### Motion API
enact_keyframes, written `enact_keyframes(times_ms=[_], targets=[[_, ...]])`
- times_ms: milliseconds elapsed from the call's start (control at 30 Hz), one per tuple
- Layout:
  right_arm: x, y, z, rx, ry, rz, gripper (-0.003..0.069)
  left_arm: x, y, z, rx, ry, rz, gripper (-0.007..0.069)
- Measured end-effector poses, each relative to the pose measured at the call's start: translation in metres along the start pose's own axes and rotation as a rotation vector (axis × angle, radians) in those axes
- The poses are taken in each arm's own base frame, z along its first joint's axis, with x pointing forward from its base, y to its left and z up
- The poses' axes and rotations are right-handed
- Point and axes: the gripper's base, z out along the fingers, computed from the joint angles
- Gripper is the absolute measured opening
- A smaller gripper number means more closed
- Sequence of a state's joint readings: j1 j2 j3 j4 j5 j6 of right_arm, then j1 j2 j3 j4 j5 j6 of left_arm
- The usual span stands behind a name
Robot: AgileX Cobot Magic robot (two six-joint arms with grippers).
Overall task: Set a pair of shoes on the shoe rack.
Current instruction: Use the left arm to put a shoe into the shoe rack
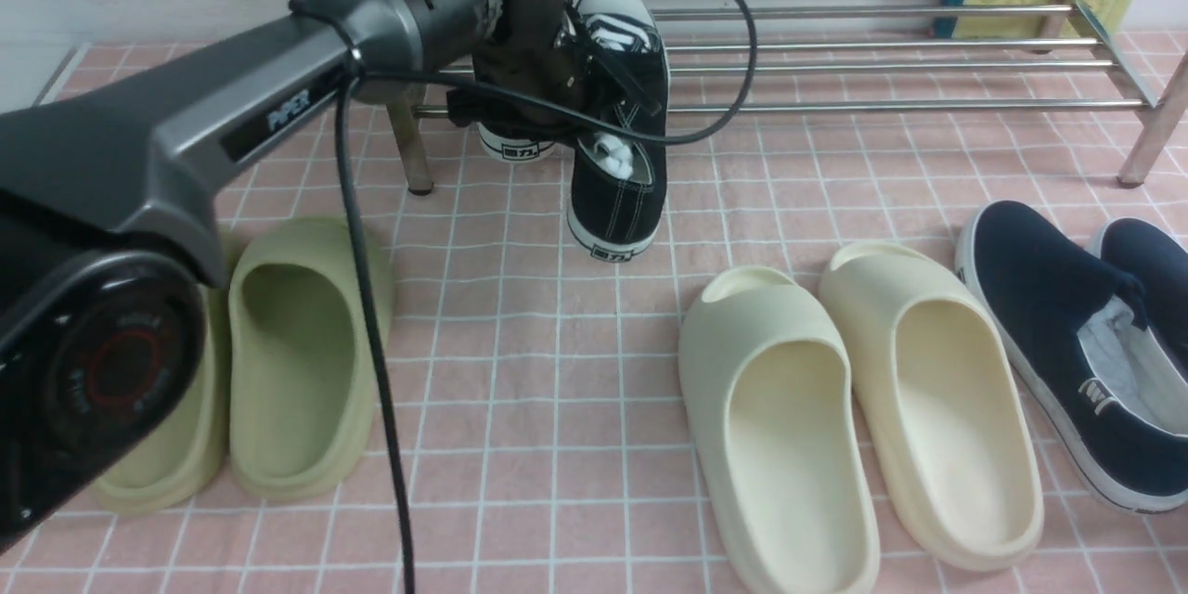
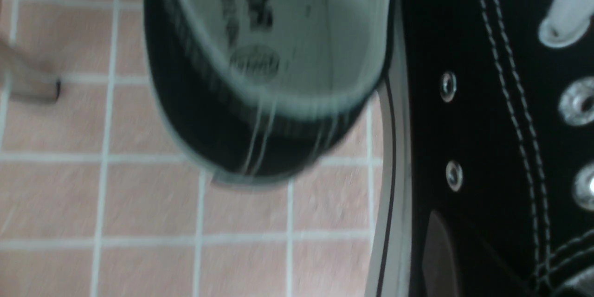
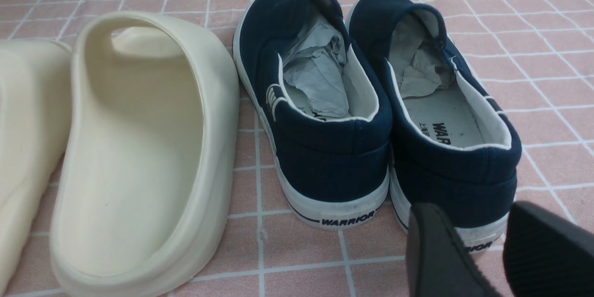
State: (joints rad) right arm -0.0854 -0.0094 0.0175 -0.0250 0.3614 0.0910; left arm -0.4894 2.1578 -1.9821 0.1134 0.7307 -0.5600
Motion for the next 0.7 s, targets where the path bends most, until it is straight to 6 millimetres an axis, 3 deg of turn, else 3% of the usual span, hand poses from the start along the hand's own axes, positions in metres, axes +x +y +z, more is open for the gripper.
enact_keyframes(times_ms=[267,567,700], targets=[[0.000,0.000,0.000,0.000,0.000,0.000,0.0240,-0.025,0.004,0.018,0.027,-0.094,-0.028,0.0022],[0.000,0.000,0.000,0.000,0.000,0.000,0.0240,-0.025,0.011,0.035,0.021,-0.106,-0.008,0.0042],[0.000,0.000,0.000,0.000,0.000,0.000,0.0240,-0.029,0.010,0.031,0.024,-0.132,0.025,0.0111]])
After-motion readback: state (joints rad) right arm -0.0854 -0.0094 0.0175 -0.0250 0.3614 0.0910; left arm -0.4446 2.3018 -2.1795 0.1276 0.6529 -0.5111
